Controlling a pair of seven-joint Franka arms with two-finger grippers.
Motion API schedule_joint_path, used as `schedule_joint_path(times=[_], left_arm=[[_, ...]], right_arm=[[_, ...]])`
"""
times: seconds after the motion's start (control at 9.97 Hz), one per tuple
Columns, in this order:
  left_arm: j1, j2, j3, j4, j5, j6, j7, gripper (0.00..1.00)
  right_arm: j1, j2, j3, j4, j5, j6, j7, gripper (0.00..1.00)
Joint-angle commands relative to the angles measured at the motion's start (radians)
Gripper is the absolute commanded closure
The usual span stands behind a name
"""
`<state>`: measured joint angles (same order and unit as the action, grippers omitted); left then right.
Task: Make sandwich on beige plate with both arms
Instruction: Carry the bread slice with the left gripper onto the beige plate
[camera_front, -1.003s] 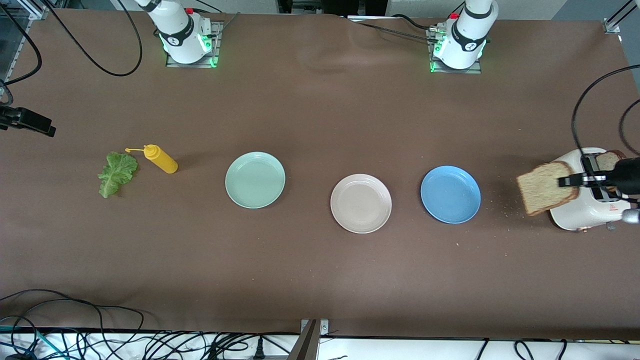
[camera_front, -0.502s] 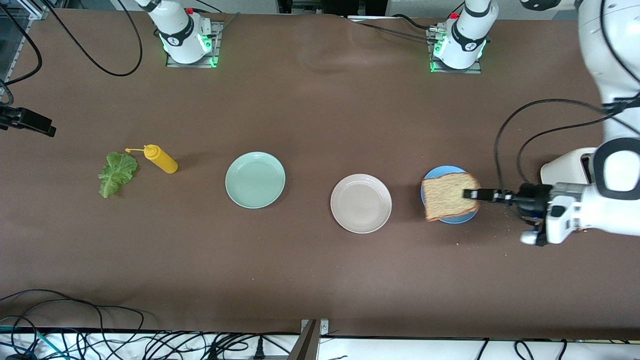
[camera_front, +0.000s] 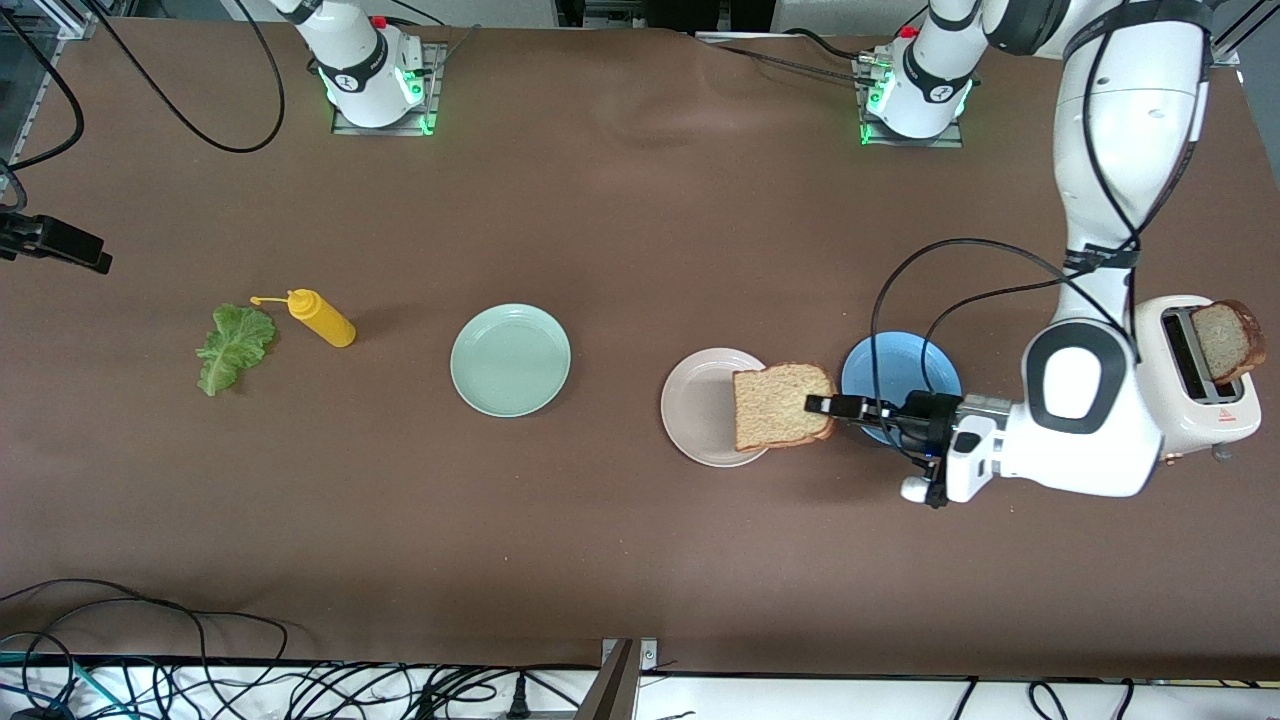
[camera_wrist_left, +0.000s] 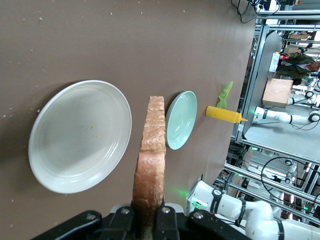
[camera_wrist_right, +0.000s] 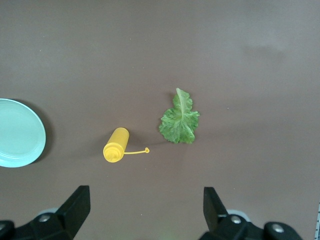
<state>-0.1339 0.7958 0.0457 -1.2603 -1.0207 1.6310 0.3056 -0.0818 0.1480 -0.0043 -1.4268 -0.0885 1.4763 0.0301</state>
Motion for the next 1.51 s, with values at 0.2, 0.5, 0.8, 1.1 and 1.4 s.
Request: schedule_joint_path(times=[0.2, 0.5, 0.8, 1.1, 1.4], left_arm=[[-0.069, 0.009, 0.013, -0.12, -0.029, 0.141, 0.095, 1.0], [-0.102, 0.008, 0.011, -0.166, -0.051, 0.201, 0.099, 1.0], [-0.139, 0.008, 0.005, -0.225, -0.077, 0.277, 0.099, 1.0], [-0.147, 0.01, 0.005, -0.229, -0.081, 0.28, 0.101, 1.0], [-0.147, 0.022, 0.01, -0.226, -0.041, 0.28, 0.112, 0.0]], right_arm=[[-0.001, -0.008, 0.003, -0.006, -0.002, -0.007, 0.004, 0.0], [-0.001, -0.008, 0.003, -0.006, -0.002, -0.007, 0.004, 0.0], [-0.001, -0.008, 0.003, -0.006, -0.002, -0.007, 0.004, 0.0], [-0.001, -0.008, 0.003, -0.006, -0.002, -0.007, 0.004, 0.0], [-0.001, -0.008, 0.003, -0.006, -0.002, -0.007, 0.004, 0.0]])
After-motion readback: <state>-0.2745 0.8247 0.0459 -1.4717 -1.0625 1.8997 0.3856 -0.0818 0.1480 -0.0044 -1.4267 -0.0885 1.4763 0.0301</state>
